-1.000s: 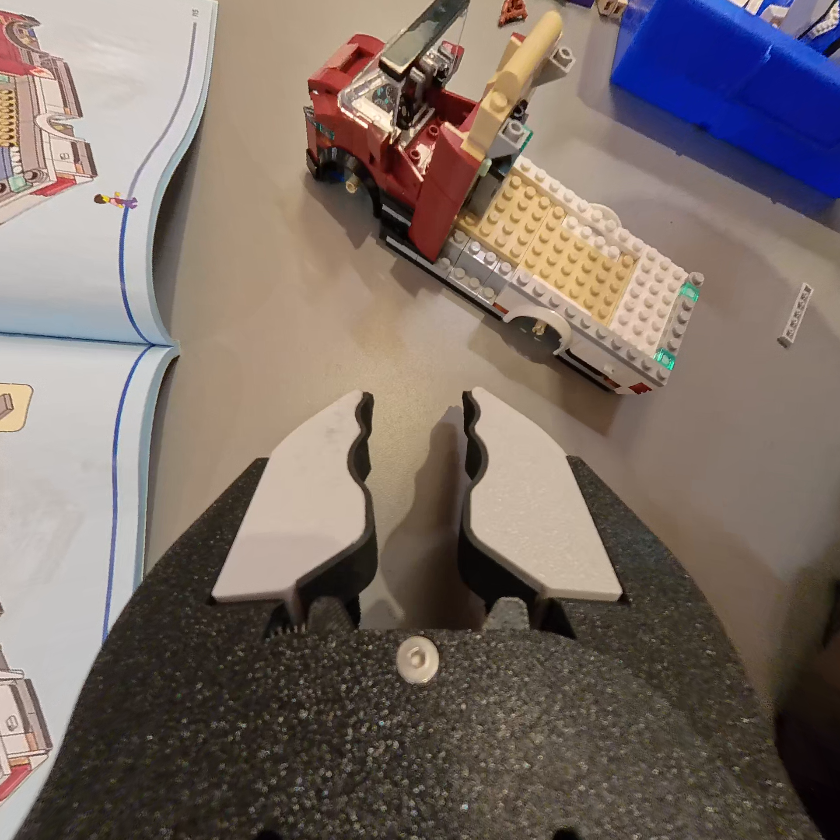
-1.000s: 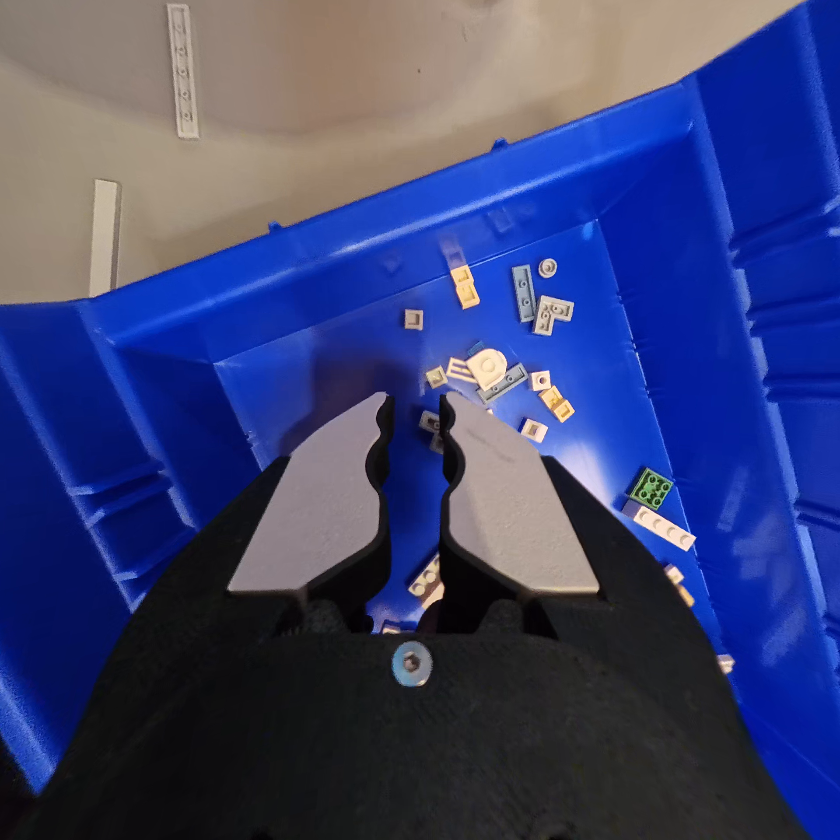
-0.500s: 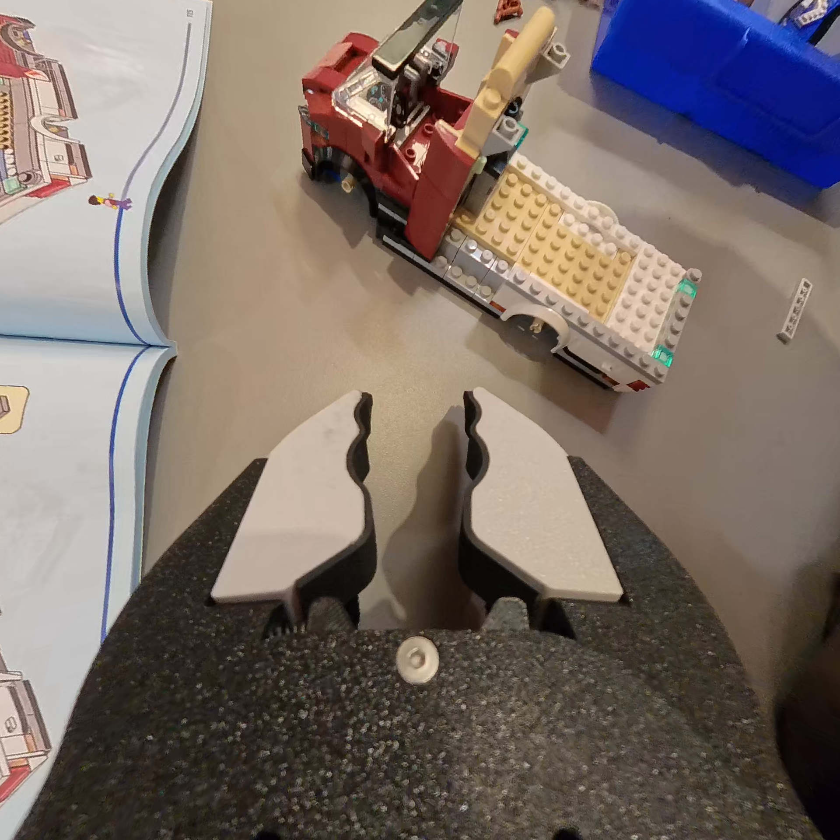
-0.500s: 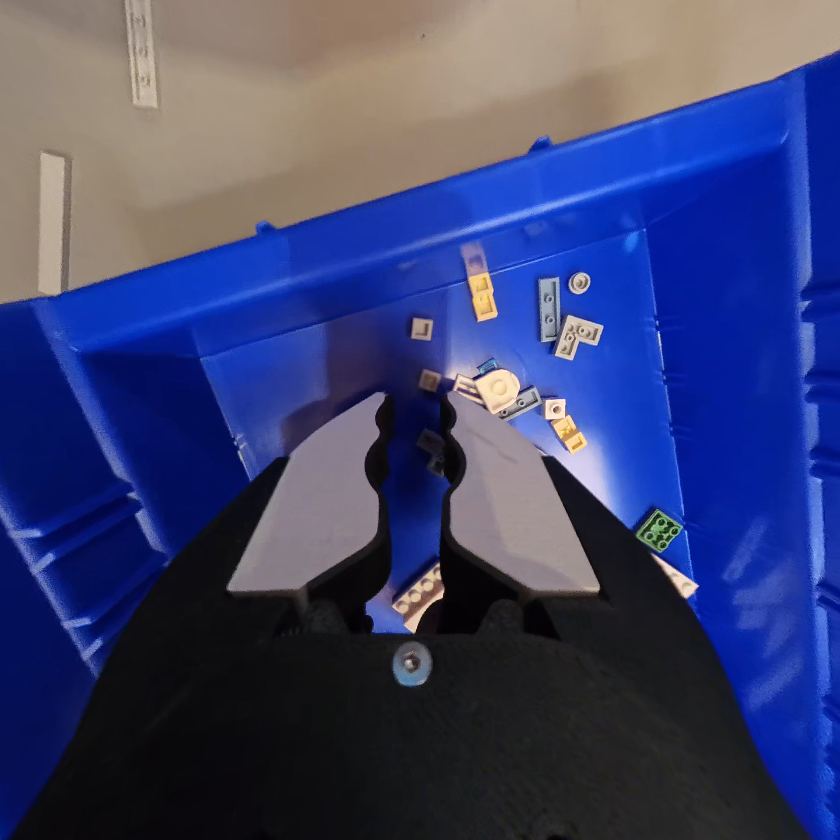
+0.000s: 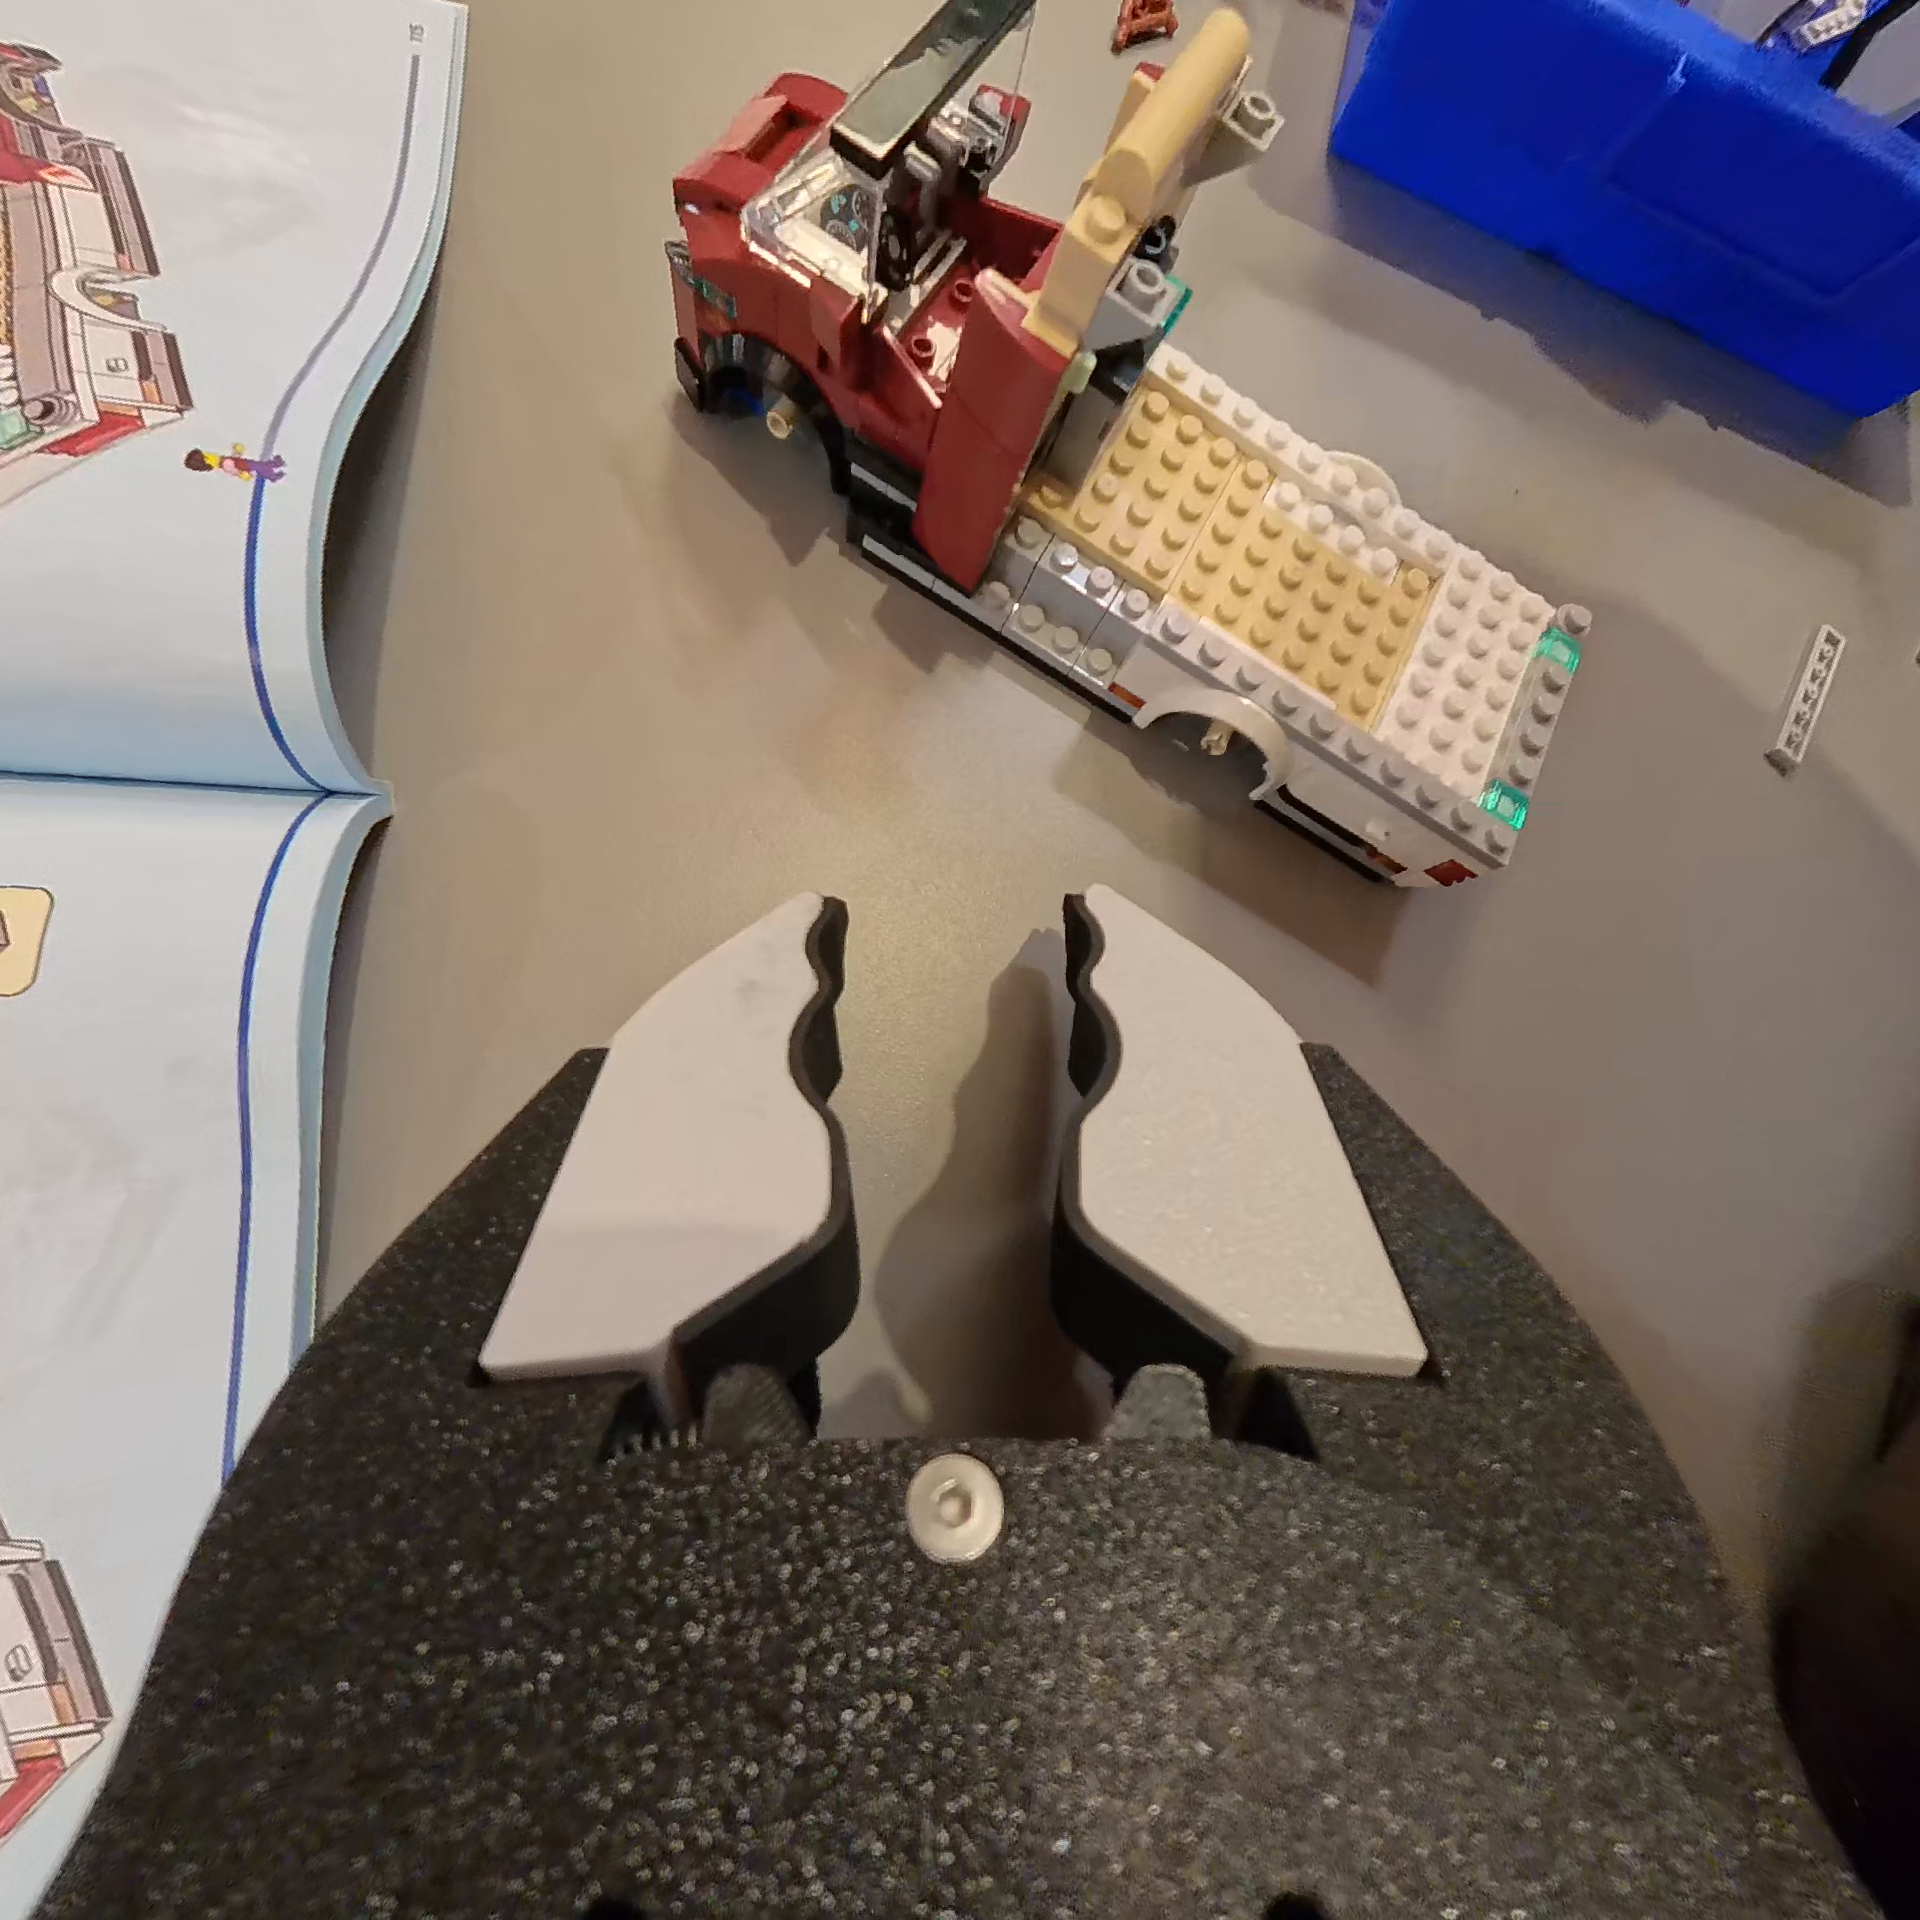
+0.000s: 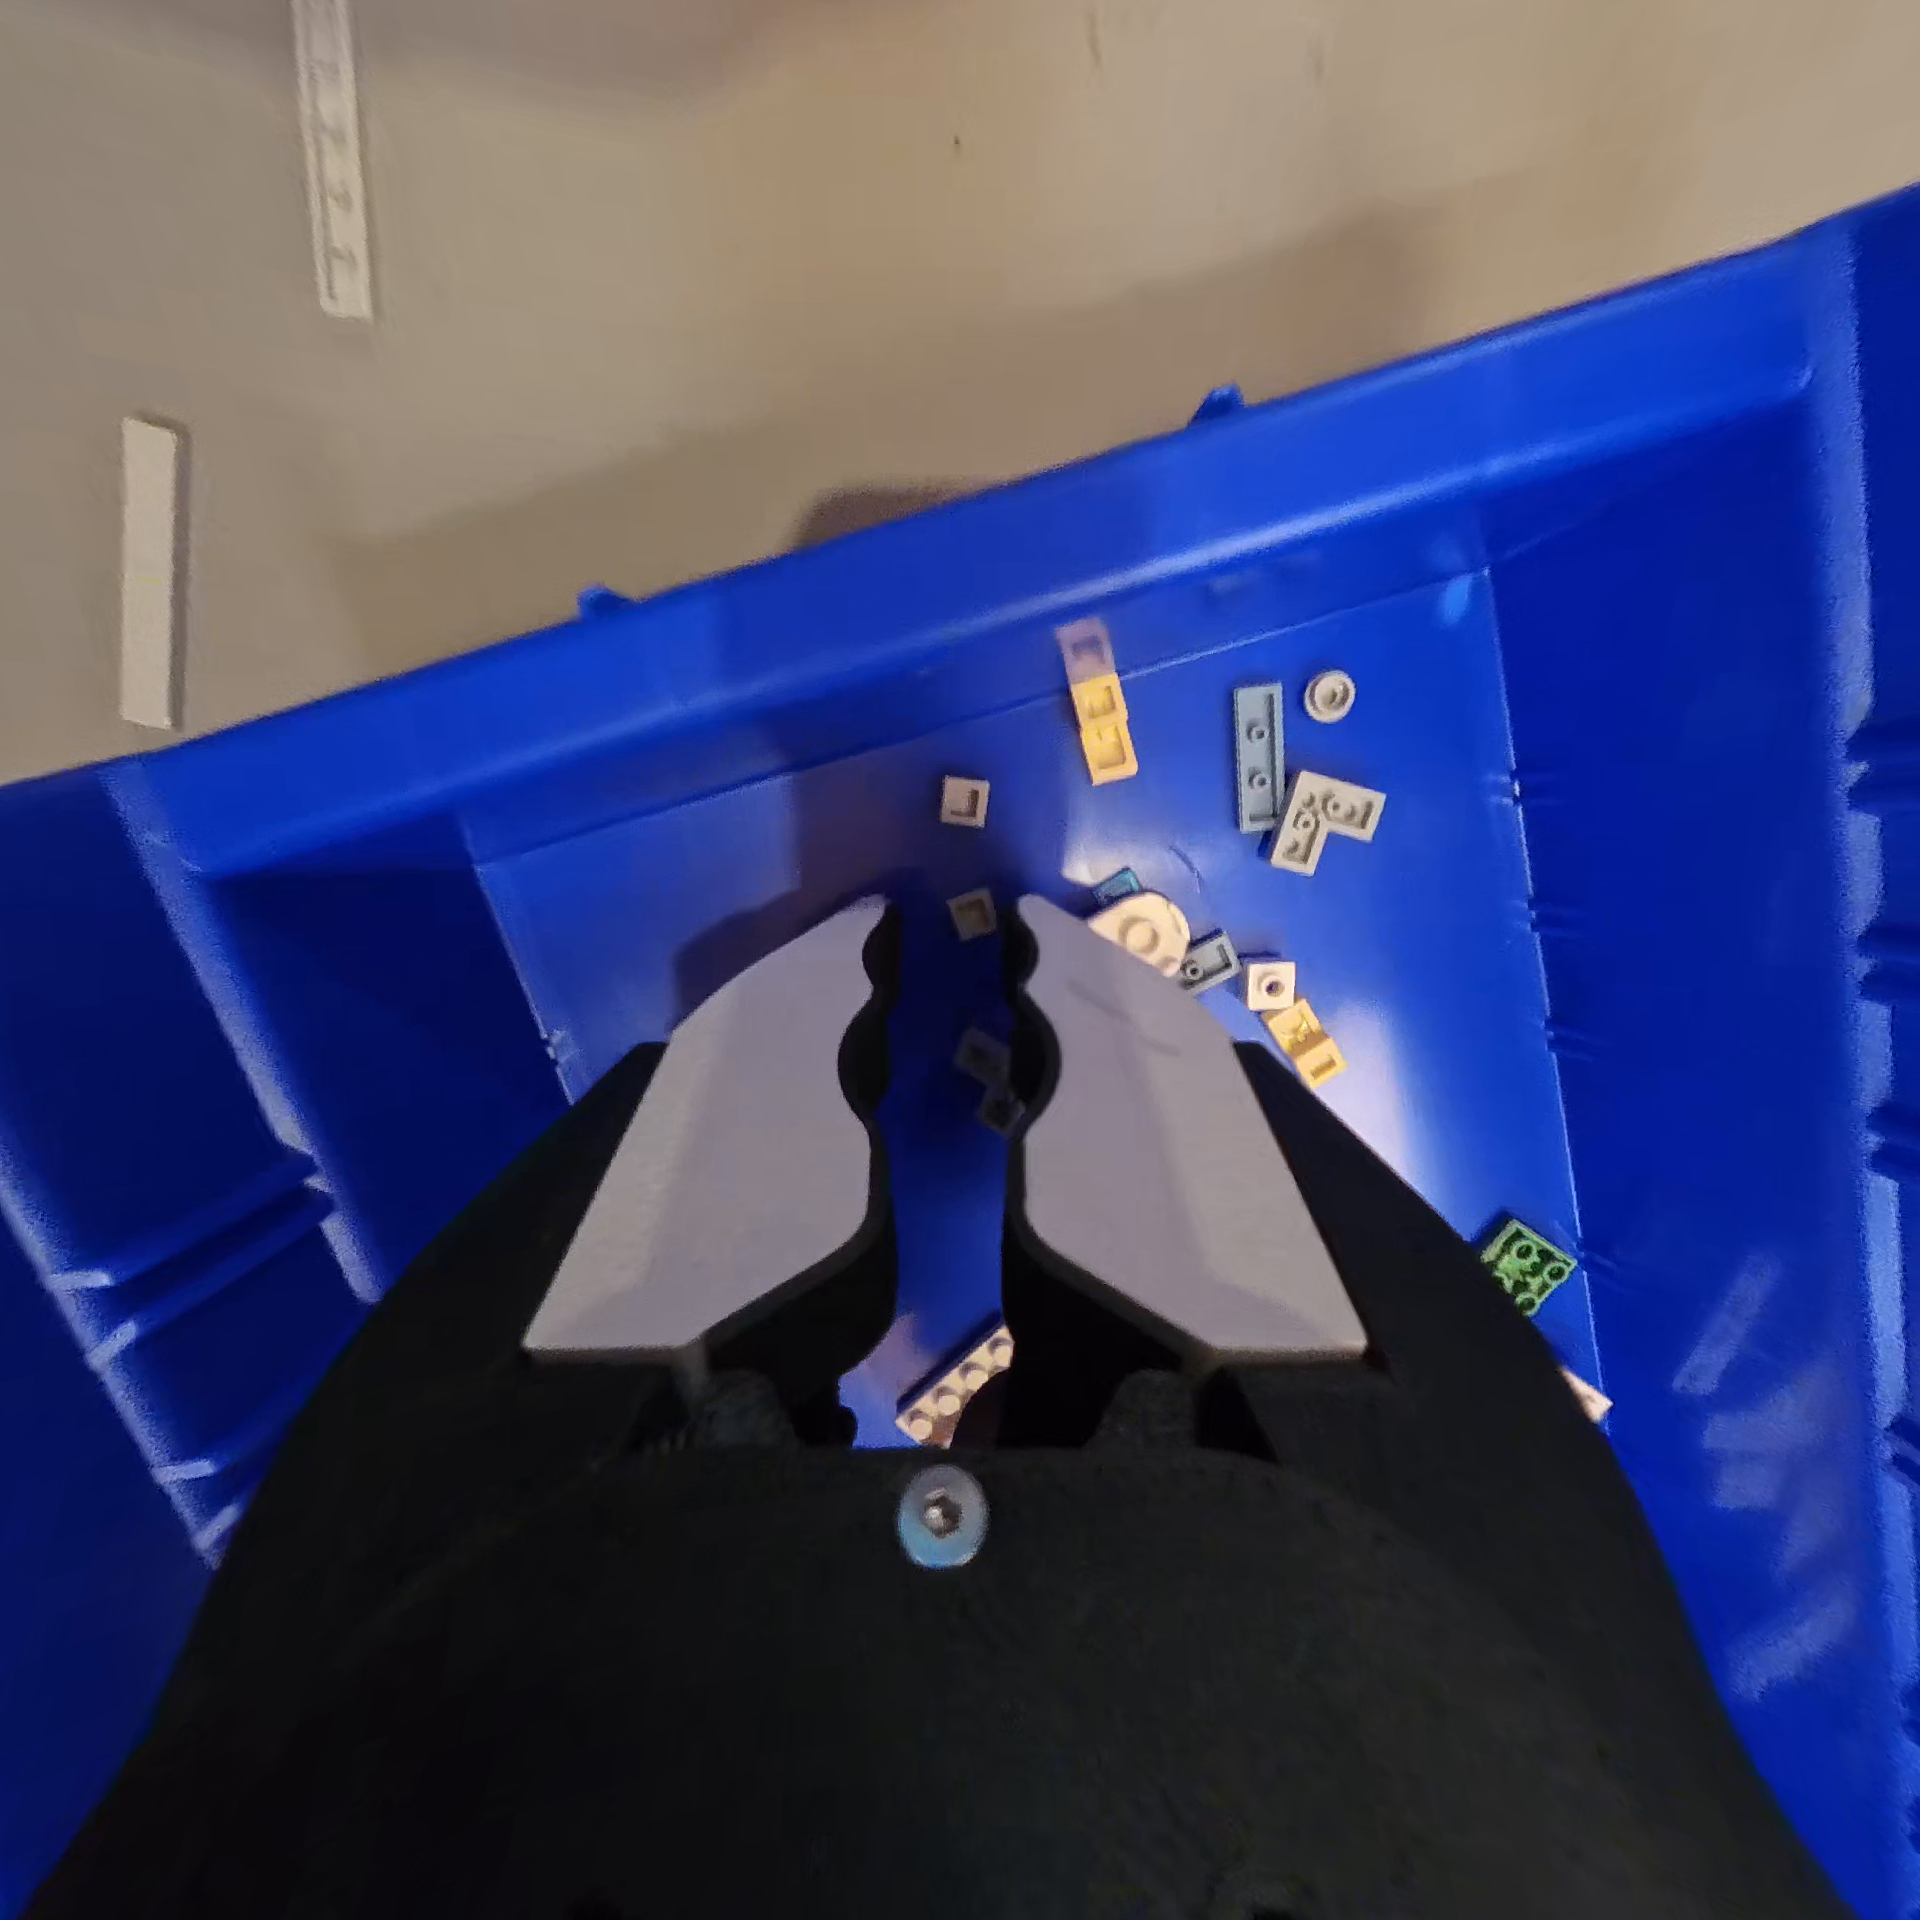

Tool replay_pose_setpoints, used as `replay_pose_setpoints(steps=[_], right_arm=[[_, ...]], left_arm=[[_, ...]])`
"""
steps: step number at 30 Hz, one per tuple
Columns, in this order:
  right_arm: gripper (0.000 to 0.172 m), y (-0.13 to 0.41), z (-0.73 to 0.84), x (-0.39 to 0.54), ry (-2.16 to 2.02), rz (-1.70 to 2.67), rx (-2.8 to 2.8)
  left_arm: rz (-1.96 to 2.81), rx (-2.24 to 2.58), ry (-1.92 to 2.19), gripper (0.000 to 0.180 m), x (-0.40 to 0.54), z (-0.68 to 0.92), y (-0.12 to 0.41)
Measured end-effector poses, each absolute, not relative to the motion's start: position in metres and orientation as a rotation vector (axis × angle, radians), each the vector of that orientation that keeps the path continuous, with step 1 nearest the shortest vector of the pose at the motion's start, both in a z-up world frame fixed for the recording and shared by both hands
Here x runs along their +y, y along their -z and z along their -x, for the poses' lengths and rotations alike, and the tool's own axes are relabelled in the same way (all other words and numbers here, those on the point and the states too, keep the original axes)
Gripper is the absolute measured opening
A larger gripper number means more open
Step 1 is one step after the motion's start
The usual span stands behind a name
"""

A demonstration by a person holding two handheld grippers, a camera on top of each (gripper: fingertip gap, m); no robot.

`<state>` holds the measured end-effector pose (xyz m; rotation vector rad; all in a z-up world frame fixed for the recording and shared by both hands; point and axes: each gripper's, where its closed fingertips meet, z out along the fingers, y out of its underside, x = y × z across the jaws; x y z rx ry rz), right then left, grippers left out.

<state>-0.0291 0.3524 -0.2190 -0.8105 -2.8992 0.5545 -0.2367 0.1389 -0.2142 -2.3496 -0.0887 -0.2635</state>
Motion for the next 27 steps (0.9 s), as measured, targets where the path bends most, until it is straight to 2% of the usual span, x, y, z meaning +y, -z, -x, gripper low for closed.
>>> replay_pose_setpoints(steps=[4,12,17,22,27], right_arm=[[0.009,0.219,0.034,0.354,-0.556,0.874,-2.889],[0.008,0.217,0.033,0.355,-0.495,0.898,-2.846],[0.008,0.181,0.034,0.349,-0.436,0.965,-2.691],[0.008,0.145,0.036,0.316,-0.467,1.025,-2.55],[0.008,0.148,0.052,0.26,-0.535,1.052,-2.528]], left_arm=[[2.348,-0.084,0.265,0.042,0.138,0.236,0.214],[2.344,-0.055,0.286,0.046,0.137,0.232,0.214],[2.339,-0.016,0.296,0.047,0.136,0.228,0.213],[2.297,0.031,0.262,0.048,0.134,0.224,0.207],[2.232,0.08,0.229,0.048,0.129,0.217,0.198]])
